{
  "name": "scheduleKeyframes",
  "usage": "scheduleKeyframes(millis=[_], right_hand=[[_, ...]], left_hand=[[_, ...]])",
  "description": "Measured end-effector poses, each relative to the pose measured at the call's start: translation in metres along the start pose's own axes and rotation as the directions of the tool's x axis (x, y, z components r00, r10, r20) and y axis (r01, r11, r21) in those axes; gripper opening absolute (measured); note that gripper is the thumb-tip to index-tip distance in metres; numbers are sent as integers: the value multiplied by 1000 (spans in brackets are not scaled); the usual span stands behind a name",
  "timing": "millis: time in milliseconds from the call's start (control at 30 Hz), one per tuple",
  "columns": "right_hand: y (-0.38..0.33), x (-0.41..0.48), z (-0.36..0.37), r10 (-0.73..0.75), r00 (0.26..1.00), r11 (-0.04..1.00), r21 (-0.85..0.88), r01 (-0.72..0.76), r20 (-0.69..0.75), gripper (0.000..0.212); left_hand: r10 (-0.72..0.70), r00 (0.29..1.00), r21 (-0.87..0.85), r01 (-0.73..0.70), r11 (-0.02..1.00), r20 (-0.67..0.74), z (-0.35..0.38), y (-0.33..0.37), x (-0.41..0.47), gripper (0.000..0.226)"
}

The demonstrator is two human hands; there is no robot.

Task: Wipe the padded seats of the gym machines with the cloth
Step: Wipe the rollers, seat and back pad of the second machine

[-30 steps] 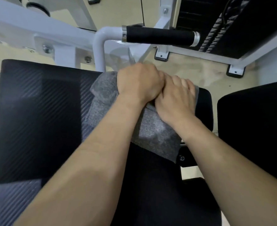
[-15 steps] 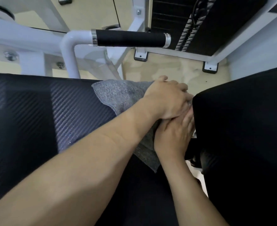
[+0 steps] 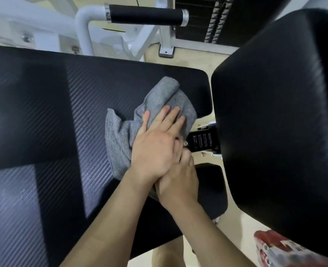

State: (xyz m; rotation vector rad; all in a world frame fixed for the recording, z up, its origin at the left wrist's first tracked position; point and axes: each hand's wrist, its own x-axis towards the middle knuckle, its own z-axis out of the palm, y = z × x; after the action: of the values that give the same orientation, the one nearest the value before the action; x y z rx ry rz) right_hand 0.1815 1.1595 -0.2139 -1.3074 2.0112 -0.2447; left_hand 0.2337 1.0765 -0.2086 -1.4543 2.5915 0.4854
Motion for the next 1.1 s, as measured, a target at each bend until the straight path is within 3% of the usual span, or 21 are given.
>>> scheduleKeyframes(millis=[133,200,300,400,533,633,767,833,900,933,1000,1100], right_hand=[[20,-20,-13,7,998,996,84,-11,54,74],[27,-25,-10,-4,999,998,70,7,-40,66],[31,-24,2,-26,989,999,-42,20,-147,61],[31,-11,7,8,986,1000,-2,-8,-164,54],[30,7,4,92,991,996,12,-91,-94,45],[28,15,0,130,991,989,73,-127,-35,54],[28,20,-2,135,989,987,82,-140,59,37],[25,21,-5,185,982,970,153,-189,38,31],[21,27,-11,252,964,912,351,-209,-80,21],[16,31,-14,294,946,860,469,-199,-138,19],[6,44,-24,338,932,717,678,-165,-131,28],[-11,60,-31,287,955,527,821,-219,70,54]], left_hand=[[-16,998,1,15,1000,54,2,20,-32,58],[12,994,50,-17,999,107,1,21,-28,61],[145,966,203,-190,961,216,1,13,-8,58],[299,897,299,-398,867,326,-2,2,17,61],[437,746,363,-640,677,502,-2,5,54,54],[452,726,385,-670,634,519,-1,12,69,57],[446,638,317,-732,603,628,2,21,75,54],[558,613,252,-767,590,559,-7,19,80,45],[724,620,240,-784,572,302,-12,16,87,34],[741,646,209,-762,613,183,-16,14,92,31],[647,761,123,-647,752,50,-22,8,101,24],[458,889,38,-457,889,-19,-27,-12,106,38]])
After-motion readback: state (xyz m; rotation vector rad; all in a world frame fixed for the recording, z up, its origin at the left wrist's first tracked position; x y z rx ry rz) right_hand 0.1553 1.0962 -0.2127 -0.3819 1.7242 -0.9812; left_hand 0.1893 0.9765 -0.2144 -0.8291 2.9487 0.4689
